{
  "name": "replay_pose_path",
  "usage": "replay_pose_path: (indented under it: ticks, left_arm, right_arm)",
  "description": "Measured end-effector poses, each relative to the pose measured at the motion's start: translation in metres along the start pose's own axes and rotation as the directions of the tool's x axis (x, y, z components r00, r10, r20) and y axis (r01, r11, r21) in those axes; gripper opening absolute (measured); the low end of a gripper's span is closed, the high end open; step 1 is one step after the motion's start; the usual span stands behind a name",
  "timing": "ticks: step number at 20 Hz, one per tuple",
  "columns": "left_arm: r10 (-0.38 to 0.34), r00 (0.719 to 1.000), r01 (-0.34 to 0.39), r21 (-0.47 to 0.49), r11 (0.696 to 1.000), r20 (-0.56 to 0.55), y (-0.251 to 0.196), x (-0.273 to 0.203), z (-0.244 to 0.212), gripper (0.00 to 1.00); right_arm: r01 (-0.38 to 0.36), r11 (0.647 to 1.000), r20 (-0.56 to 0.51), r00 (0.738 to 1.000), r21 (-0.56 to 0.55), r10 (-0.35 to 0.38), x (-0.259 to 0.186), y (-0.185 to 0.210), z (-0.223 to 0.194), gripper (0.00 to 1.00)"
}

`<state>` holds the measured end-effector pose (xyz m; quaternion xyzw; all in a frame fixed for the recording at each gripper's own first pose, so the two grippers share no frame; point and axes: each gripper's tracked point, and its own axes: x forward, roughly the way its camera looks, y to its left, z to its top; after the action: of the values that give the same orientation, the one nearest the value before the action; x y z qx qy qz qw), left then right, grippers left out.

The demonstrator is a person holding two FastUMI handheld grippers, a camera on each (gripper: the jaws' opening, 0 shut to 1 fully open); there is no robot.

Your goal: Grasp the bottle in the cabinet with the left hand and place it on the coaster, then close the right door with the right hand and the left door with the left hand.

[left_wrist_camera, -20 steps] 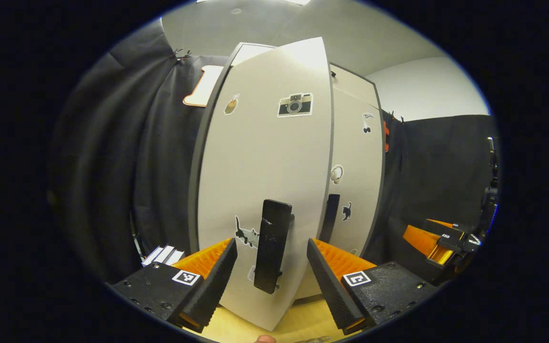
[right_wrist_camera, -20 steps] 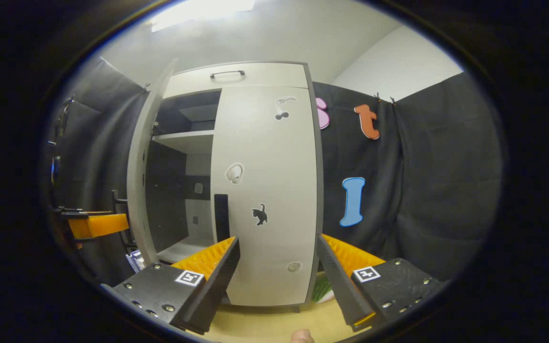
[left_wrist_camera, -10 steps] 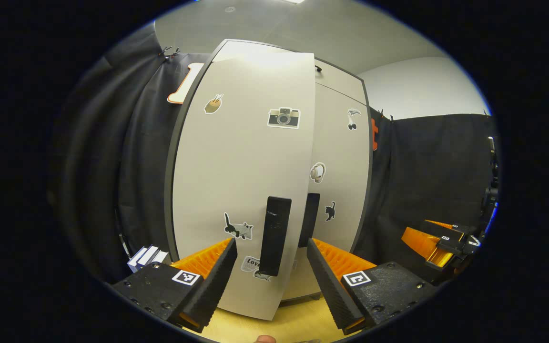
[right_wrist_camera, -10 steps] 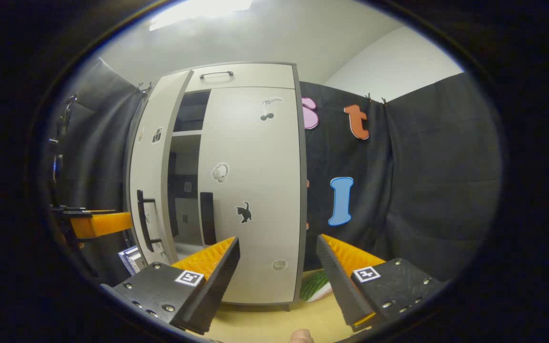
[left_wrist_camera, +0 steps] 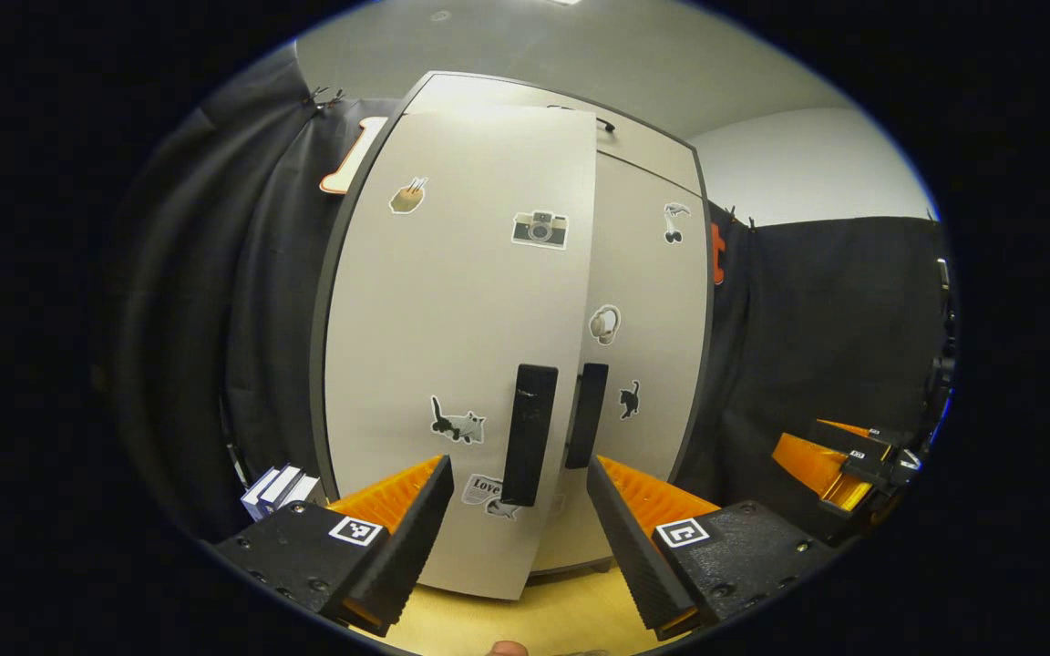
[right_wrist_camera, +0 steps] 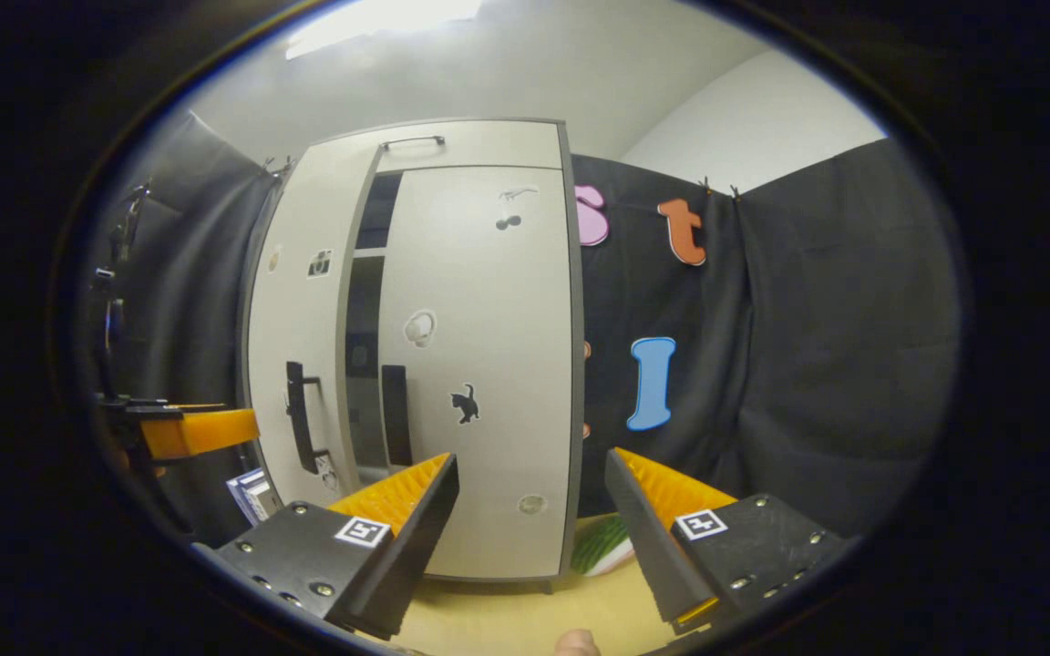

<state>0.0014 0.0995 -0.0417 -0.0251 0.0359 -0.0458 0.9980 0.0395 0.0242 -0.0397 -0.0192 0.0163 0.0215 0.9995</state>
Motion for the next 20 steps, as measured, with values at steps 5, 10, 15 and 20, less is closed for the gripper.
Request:
replay_pose_path:
  ticks: [5, 10, 15, 20]
  left_arm:
    - [0.008, 1.0, -0.008, -0.001, 1.0, 0.0, 0.003, -0.002, 0.0, 0.94]
    - [0.013, 1.0, -0.013, 0.0, 1.0, -0.003, 0.005, -0.006, -0.001, 0.94]
    - [0.019, 1.0, -0.019, -0.009, 1.0, -0.01, 0.007, -0.007, -0.002, 0.94]
    - [0.033, 0.999, -0.033, -0.002, 0.999, -0.008, 0.008, -0.007, -0.001, 0.94]
  right_arm:
    - [-0.003, 1.0, 0.009, 1.0, -0.001, 0.003, -0.004, 0.002, 0.003, 0.98]
    - [-0.005, 1.0, 0.013, 1.0, 0.0, 0.005, -0.007, 0.004, 0.005, 0.98]
    - [-0.007, 1.0, 0.016, 1.0, 0.002, 0.007, -0.011, 0.006, 0.007, 0.98]
    - [-0.005, 1.0, 0.022, 1.0, 0.003, 0.005, -0.014, 0.005, 0.009, 0.98]
